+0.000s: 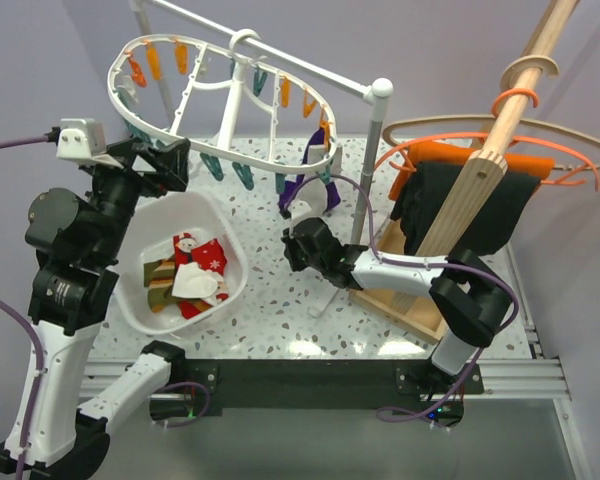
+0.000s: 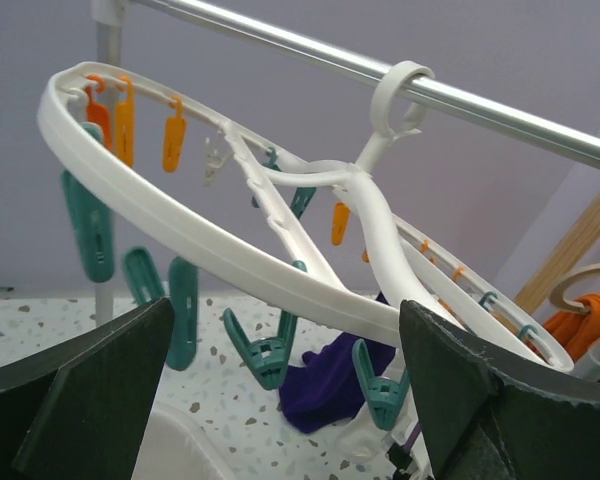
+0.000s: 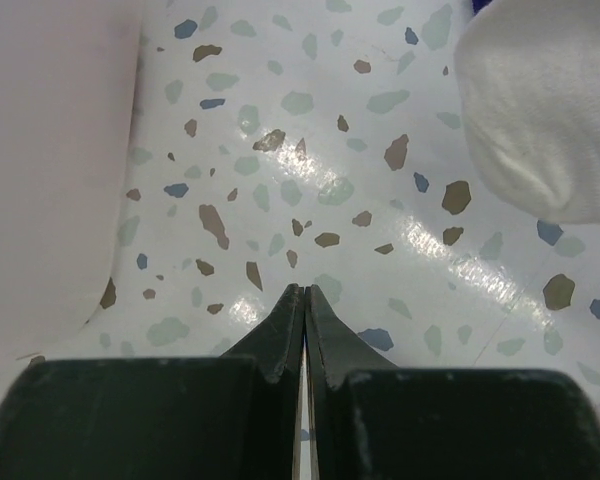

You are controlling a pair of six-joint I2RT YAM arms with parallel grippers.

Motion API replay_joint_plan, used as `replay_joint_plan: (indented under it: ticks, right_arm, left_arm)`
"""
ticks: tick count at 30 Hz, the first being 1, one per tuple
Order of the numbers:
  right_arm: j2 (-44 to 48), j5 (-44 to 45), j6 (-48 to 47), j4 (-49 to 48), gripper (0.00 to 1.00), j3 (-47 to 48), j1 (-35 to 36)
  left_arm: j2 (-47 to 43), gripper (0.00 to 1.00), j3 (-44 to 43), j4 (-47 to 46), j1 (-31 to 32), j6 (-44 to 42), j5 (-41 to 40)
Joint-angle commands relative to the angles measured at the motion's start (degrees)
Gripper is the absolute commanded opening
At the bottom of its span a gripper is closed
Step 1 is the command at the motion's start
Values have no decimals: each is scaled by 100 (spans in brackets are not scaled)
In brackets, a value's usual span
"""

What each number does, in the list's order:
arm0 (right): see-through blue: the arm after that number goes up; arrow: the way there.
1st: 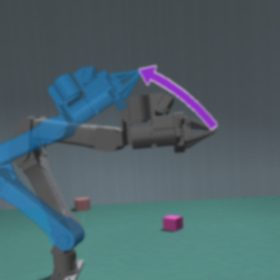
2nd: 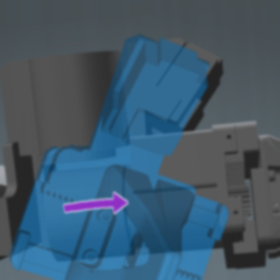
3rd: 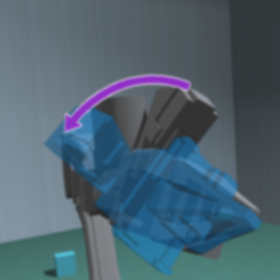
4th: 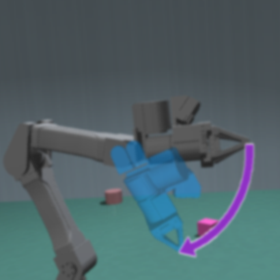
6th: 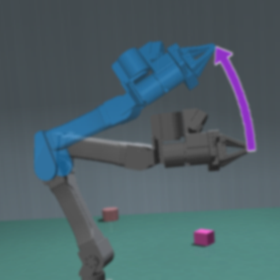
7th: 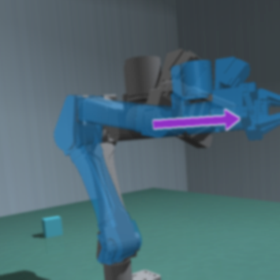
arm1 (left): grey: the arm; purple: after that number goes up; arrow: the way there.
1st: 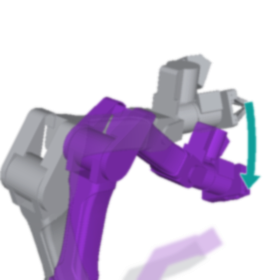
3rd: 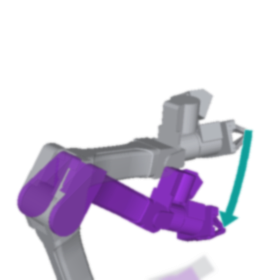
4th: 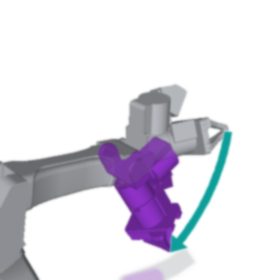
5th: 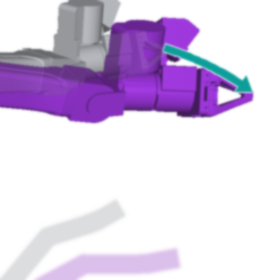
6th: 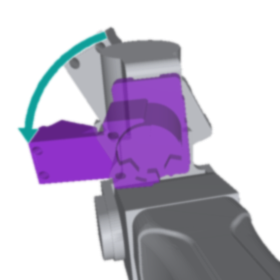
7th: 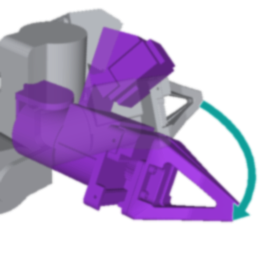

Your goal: Remove the socks clipped to the hanger

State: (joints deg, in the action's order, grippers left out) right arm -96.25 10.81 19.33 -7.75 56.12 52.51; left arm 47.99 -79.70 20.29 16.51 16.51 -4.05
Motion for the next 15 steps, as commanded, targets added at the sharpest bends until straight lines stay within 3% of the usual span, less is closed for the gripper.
replay_joint_plan:
  ticks: [1,6,10,13,15]
  right_arm:
    - [115,-140,123,37,0,13,40]
    - [176,-596,62,-68,0,-30,136]
    - [282,-1063,36,-8,0,22,145]
    - [273,-732,35,194,0,118,145]
    - [142,267,237,370,18,241,154]
  left_arm:
    - [-52,100,-387,326,1,-70,-1017]
    - [-79,100,-537,458,54,-52,-1414]
    - [-202,97,-512,572,150,-113,-984]
    - [-351,95,-249,546,238,-166,-597]
    - [-421,95,-160,563,247,-26,-605]
